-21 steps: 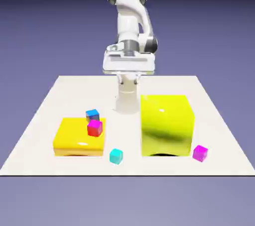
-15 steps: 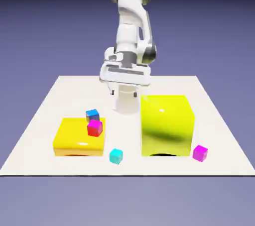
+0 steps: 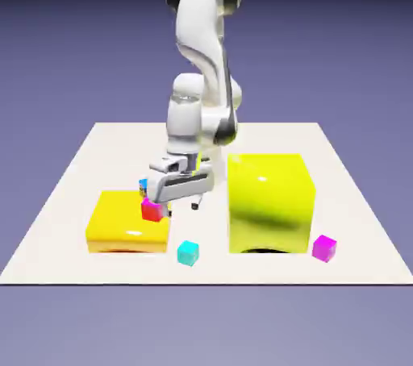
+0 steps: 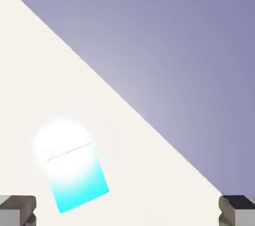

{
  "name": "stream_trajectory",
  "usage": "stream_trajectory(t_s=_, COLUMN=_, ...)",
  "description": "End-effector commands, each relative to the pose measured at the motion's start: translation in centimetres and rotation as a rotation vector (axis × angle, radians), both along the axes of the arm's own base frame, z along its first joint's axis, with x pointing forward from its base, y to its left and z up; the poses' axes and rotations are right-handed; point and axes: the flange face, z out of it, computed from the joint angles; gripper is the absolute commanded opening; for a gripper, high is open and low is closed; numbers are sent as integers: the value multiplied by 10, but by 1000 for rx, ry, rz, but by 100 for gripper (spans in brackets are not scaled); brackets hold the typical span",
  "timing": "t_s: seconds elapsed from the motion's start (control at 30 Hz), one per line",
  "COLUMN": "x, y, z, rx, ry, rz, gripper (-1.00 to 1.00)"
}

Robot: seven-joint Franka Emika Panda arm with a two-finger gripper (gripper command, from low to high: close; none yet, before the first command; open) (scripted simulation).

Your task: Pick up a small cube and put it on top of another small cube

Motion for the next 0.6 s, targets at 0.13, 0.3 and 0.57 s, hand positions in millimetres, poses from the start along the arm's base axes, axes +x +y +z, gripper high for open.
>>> stream_trajectory(t_s=0.13, x=0, y=-7, z=-40, rx=75, ry=77, rz=182, gripper=0)
stream_trajectory(t_s=0.3, x=2, y=-8, z=-63, rx=123, ry=90, rz=260, gripper=0)
stream_trajectory(t_s=0.57, x=4, y=-1, z=-124, rx=120, ry=93, rz=261, gripper=-100)
